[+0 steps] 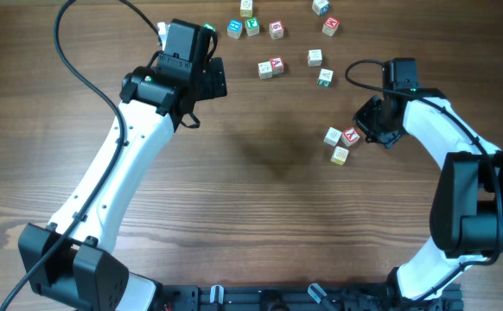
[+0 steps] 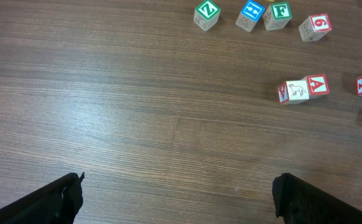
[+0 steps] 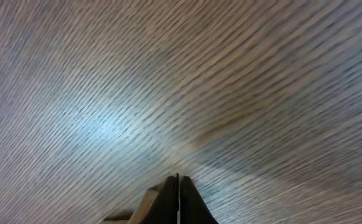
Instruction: Form a circle
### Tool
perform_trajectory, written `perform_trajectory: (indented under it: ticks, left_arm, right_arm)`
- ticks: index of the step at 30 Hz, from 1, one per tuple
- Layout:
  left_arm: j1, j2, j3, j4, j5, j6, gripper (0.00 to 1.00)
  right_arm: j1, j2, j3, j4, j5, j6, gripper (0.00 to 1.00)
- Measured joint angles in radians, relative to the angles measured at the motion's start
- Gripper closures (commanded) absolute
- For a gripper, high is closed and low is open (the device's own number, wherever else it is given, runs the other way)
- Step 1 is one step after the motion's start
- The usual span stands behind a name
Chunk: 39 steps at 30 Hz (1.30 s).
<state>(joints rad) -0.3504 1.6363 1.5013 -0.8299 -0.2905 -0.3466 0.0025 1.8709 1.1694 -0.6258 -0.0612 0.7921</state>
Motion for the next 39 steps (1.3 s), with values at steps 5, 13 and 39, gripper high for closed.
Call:
perform_trajectory:
  ticks: [5, 13, 39]
  left_arm:
    - [0.000, 0.000, 0.000, 0.000, 0.000, 0.000, 0.00]
    - [0.000, 0.000, 0.000, 0.000, 0.000, 0.000, 0.00]
    - [0.000, 0.000, 0.000, 0.000, 0.000, 0.000, 0.00]
  right_arm:
    - [-0.069, -0.004, 0.000, -0.126, 0.011, -0.047, 0.96]
    - [-0.063, -0.296, 0.000, -0.389, 0.009, -0.124, 0.54]
    - [0.293, -0.212, -0.300, 0.126, 0.163, -0.068, 0.30]
